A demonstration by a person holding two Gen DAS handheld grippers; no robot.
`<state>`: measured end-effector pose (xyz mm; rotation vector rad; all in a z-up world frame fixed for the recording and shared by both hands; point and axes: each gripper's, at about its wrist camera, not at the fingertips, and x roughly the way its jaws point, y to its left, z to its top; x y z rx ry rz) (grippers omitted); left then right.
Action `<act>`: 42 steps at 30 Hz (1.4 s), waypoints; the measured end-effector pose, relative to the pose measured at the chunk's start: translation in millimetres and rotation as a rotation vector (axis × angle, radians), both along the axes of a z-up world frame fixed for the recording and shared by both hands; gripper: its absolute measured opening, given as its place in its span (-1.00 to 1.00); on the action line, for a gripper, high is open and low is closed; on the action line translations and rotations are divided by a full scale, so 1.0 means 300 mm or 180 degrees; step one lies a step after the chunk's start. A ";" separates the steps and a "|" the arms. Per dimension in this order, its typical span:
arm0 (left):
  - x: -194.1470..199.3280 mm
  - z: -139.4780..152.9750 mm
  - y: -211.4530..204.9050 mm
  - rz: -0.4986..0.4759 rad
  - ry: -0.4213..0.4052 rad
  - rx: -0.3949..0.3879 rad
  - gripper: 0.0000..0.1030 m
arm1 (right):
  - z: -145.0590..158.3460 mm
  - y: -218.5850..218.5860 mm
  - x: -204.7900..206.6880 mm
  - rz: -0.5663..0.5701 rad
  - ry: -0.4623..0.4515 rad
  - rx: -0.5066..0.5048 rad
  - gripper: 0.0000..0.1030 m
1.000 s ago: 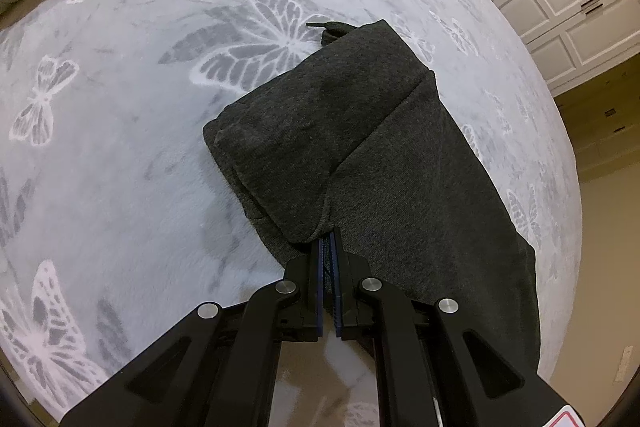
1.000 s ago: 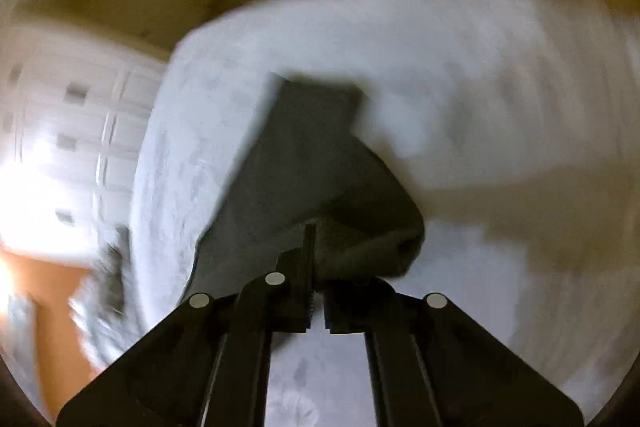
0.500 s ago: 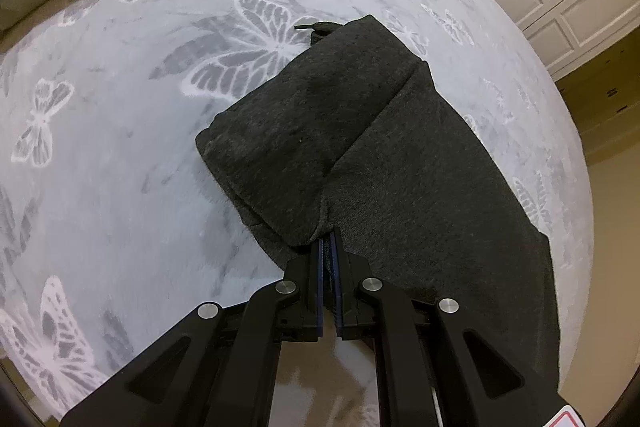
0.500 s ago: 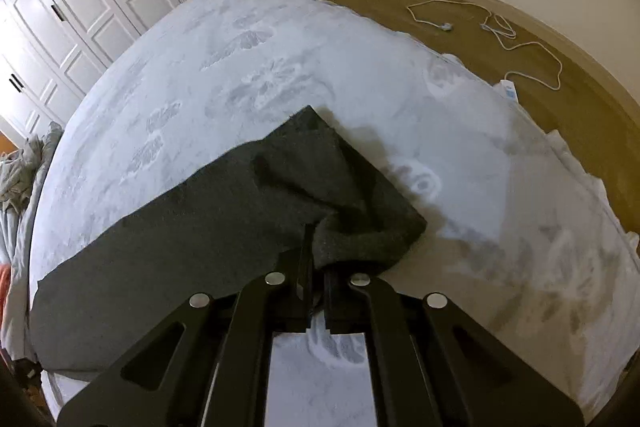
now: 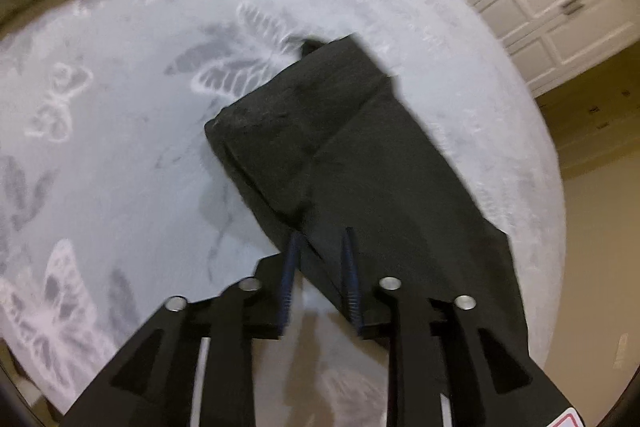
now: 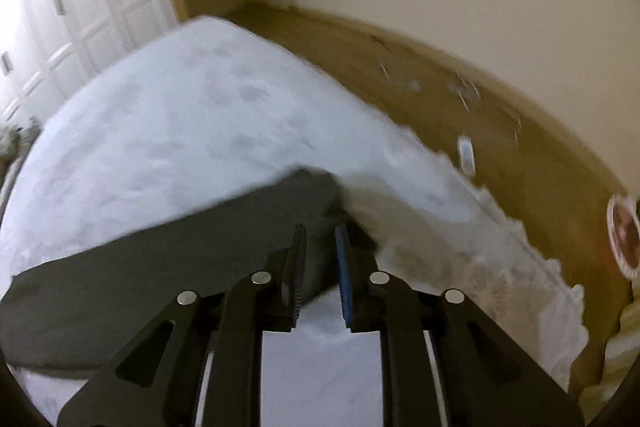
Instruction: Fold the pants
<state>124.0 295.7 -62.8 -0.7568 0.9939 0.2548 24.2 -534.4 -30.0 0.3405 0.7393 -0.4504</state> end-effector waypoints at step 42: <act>0.068 -0.031 -0.846 -0.1706 -0.0325 0.2897 0.66 | -0.069 -0.191 0.115 0.0136 -0.0134 -0.0167 -0.88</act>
